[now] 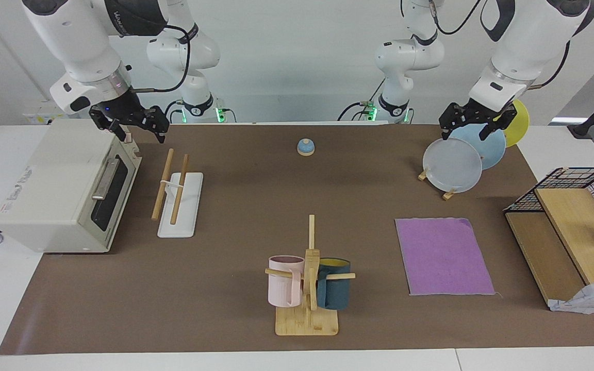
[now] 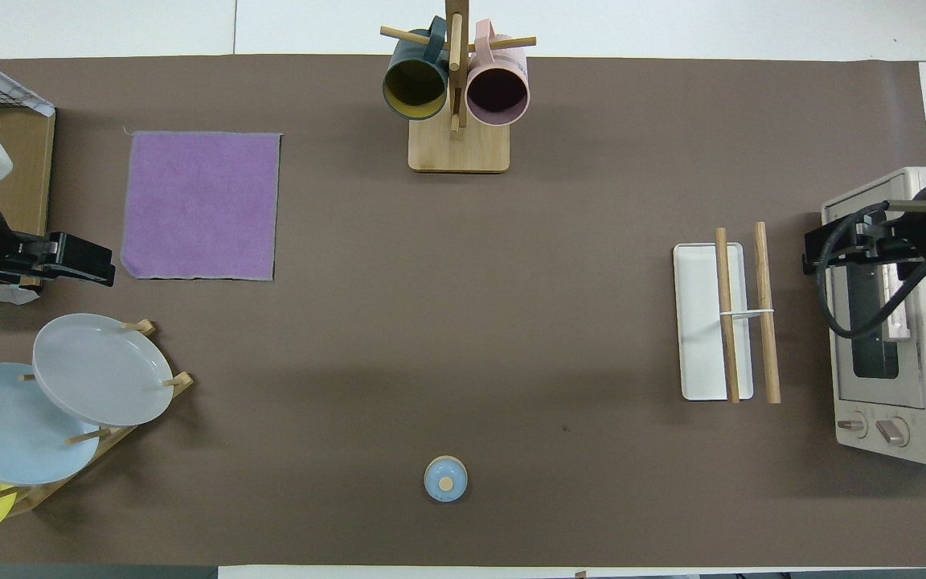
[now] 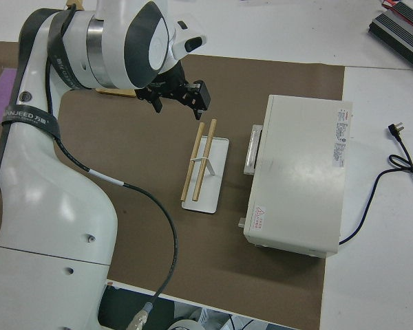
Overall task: Fold towel and hang on rack
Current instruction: 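Move the left gripper toward the purple towel's near edge, then grasp the towel edge with the left gripper while the right gripper advances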
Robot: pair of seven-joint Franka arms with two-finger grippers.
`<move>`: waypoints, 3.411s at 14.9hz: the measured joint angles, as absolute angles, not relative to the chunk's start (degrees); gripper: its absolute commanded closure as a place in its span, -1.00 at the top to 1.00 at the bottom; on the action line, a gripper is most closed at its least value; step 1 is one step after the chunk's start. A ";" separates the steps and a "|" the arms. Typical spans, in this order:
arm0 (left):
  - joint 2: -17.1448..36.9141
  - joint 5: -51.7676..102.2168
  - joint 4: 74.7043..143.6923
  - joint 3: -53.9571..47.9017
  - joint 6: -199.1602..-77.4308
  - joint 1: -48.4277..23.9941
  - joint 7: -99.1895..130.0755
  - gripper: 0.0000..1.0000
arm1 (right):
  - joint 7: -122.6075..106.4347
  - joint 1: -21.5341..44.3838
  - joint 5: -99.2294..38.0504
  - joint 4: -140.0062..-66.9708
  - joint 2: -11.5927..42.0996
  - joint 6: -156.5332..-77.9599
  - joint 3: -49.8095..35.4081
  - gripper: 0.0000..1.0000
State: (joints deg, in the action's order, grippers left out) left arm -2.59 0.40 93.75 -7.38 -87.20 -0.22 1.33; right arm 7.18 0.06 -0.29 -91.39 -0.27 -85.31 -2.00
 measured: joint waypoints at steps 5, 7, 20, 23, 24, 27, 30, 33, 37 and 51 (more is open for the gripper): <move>-2.53 0.40 93.80 -7.22 -89.46 -0.18 1.36 1.00 | 7.18 0.06 -0.29 -91.39 -0.27 -85.31 -2.00 1.00; -2.59 0.40 94.81 -7.17 -91.04 0.01 1.50 1.00 | 7.18 0.06 -0.29 -91.39 -0.27 -85.31 -2.00 1.00; 15.79 1.33 106.57 -6.81 -121.14 10.67 -0.68 0.90 | 7.18 0.06 -0.29 -91.39 -0.27 -85.31 -2.00 1.00; 19.24 1.36 107.10 -6.81 -124.19 11.88 -0.84 0.76 | 7.18 0.06 -0.29 -91.39 -0.27 -85.31 -2.00 1.00; 19.81 1.37 107.13 -6.81 -124.59 12.04 -0.84 0.70 | 7.18 0.06 -0.29 -91.39 -0.27 -85.31 -2.00 1.00; 20.48 1.38 107.49 -6.82 -125.20 12.46 -0.84 0.43 | 7.18 0.06 -0.29 -91.39 -0.27 -85.31 -2.00 1.00; 20.49 1.38 108.87 -6.82 -126.75 12.53 -0.84 0.28 | 7.18 0.06 -0.29 -91.39 -0.27 -85.31 -2.00 1.00; 20.50 1.40 110.51 -6.82 -128.62 12.84 -0.84 0.17 | 7.18 -0.03 -0.29 -91.39 -0.27 -85.31 -1.96 1.00; 20.50 1.40 110.69 -6.79 -128.66 13.32 -0.84 -0.22 | 7.18 -0.21 -0.29 -91.39 -0.27 -85.31 -2.01 1.00; 20.50 1.41 110.70 -6.87 -128.61 13.38 -1.07 -1.00 | 21.55 3.96 -22.55 -98.84 -2.02 -97.31 -3.20 1.00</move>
